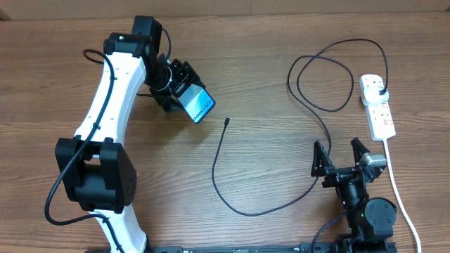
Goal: Plug charger to phone and switch on socket
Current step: 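Lift the phone with the left gripper and tilt it upright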
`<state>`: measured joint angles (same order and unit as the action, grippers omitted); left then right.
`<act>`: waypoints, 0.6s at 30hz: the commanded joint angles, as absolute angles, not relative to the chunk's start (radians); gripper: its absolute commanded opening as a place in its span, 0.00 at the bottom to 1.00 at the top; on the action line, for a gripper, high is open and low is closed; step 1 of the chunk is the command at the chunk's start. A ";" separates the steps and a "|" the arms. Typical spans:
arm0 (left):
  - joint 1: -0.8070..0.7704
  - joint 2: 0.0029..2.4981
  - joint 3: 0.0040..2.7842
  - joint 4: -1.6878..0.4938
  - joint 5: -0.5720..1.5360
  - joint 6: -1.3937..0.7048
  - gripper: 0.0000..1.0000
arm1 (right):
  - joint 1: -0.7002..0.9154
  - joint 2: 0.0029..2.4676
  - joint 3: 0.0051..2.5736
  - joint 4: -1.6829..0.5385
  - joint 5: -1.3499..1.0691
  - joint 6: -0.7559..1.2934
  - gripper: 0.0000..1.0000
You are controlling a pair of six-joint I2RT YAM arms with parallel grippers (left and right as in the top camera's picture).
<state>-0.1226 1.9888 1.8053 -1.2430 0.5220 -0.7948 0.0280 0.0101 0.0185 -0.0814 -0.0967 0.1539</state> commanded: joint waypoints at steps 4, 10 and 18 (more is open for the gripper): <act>-0.125 1.980 1.835 -1.260 0.577 -0.812 0.31 | 0.035 0.003 0.008 -0.076 -0.091 0.156 1.00; -0.125 1.980 1.835 -1.261 0.577 -0.812 0.34 | 0.035 0.004 0.008 -0.077 -0.094 0.321 1.00; -0.121 1.980 1.835 -1.246 0.569 -0.868 0.36 | 0.035 0.094 0.082 -0.154 -0.202 0.453 1.00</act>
<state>-0.1226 1.9888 1.8053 -1.2579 0.5430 -0.8238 0.0280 0.0460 0.0216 -0.1276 -0.1432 0.3870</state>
